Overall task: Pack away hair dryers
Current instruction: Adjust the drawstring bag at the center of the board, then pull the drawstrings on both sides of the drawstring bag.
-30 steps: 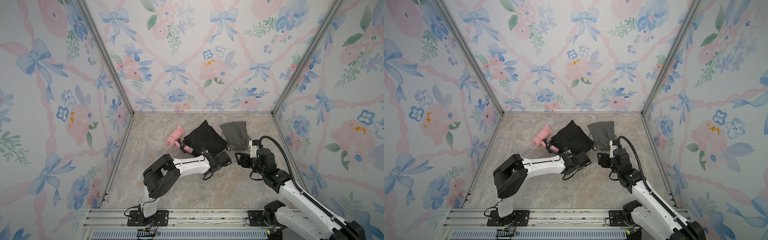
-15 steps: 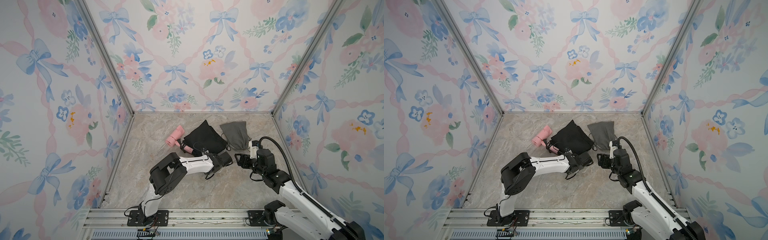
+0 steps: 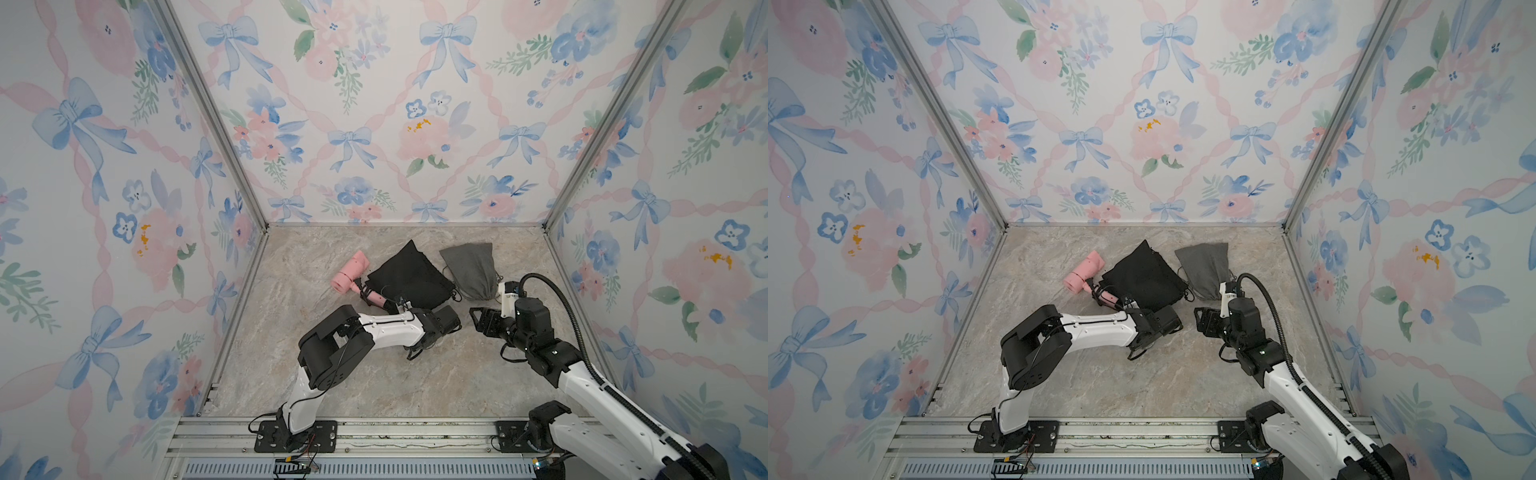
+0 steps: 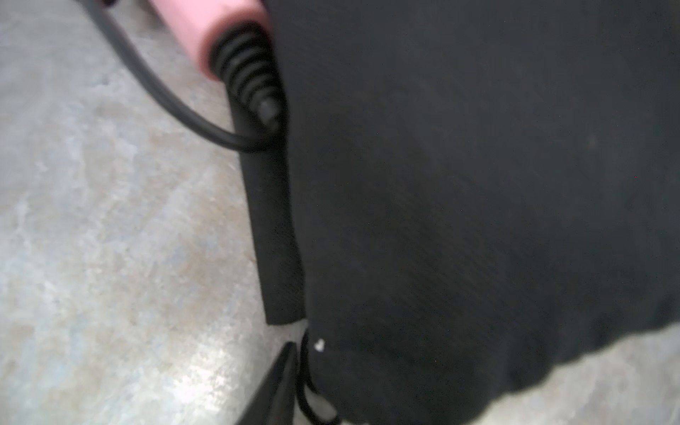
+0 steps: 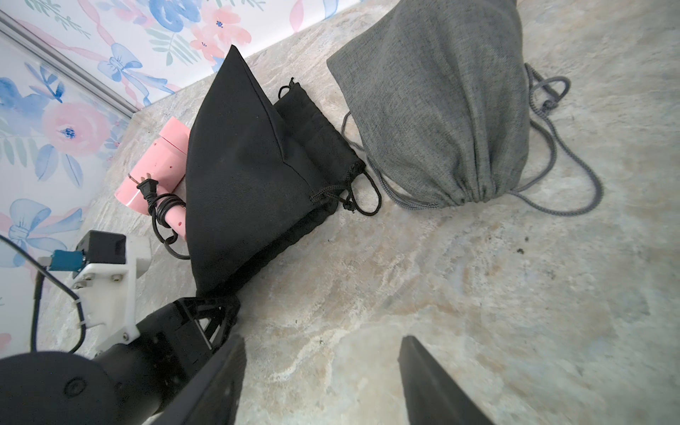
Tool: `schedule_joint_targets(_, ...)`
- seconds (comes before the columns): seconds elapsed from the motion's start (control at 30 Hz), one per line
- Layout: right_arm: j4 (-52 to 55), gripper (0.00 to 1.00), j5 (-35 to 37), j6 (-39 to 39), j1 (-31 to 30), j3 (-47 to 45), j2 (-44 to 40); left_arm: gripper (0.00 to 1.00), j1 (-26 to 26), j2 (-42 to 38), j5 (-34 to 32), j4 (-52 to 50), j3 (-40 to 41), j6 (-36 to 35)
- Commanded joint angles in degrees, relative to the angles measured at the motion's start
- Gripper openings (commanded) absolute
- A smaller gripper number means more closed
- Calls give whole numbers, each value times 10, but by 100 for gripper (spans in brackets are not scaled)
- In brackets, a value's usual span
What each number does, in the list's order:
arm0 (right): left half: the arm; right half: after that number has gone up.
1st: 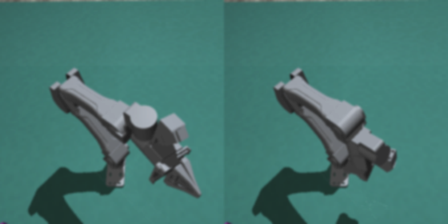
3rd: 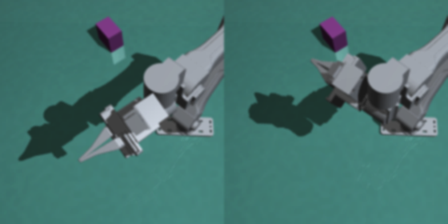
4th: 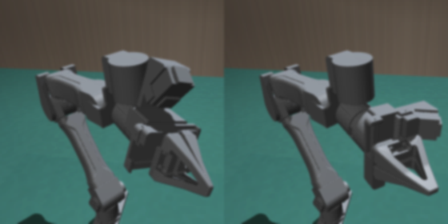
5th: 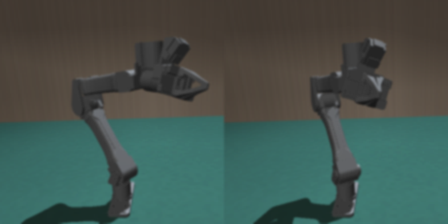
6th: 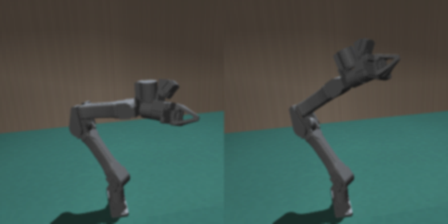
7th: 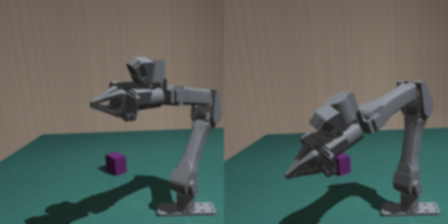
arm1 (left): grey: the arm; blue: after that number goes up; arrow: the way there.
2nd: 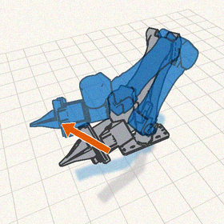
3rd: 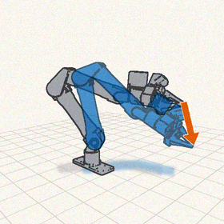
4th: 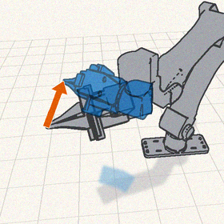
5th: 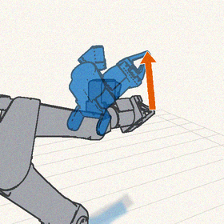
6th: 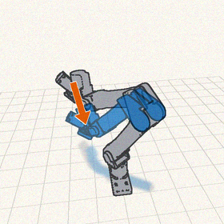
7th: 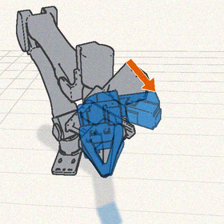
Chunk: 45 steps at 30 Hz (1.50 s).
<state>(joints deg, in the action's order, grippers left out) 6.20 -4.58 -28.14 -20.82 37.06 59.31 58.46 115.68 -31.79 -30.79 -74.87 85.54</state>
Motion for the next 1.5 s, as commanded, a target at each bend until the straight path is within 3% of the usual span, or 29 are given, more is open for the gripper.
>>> schedule_joint_targets(0.0, -11, 69, -8, -6, 6, -6, 9, 18, -4, 33, 43, -23, 31, 7)
schedule_joint_targets(0.1, -11, 69, -8, -5, 6, -7, 12, 2, -2, 28, 50, -22, 48, 1)
schedule_joint_targets(0.13, -11, 69, -8, -3, 7, -6, 14, 0, -1, 23, 51, -22, 56, 0)
schedule_joint_targets(0.37, -19, 69, -6, 0, 7, -6, 44, 0, -2, -78, 35, -21, 168, -32)
schedule_joint_targets(0.57, -24, 68, 10, 7, -7, -3, 67, 0, -20, -139, 24, -19, 212, -122)
schedule_joint_targets(0.73, -37, 69, 30, 8, -40, 5, 119, 0, -32, -137, 18, -6, 194, -231)
schedule_joint_targets(0.93, -31, 67, -4, -29, -80, 14, 180, 0, -33, -182, -2, 20, 218, -333)
schedule_joint_targets(1.2, -41, 65, 7, -35, -131, 2, 189, 0, -63, -275, 63, 128, 289, -421)
schedule_joint_targets(1.47, -65, 61, 60, 29, -193, -9, 184, 18, -67, -316, 123, 192, 317, -472)
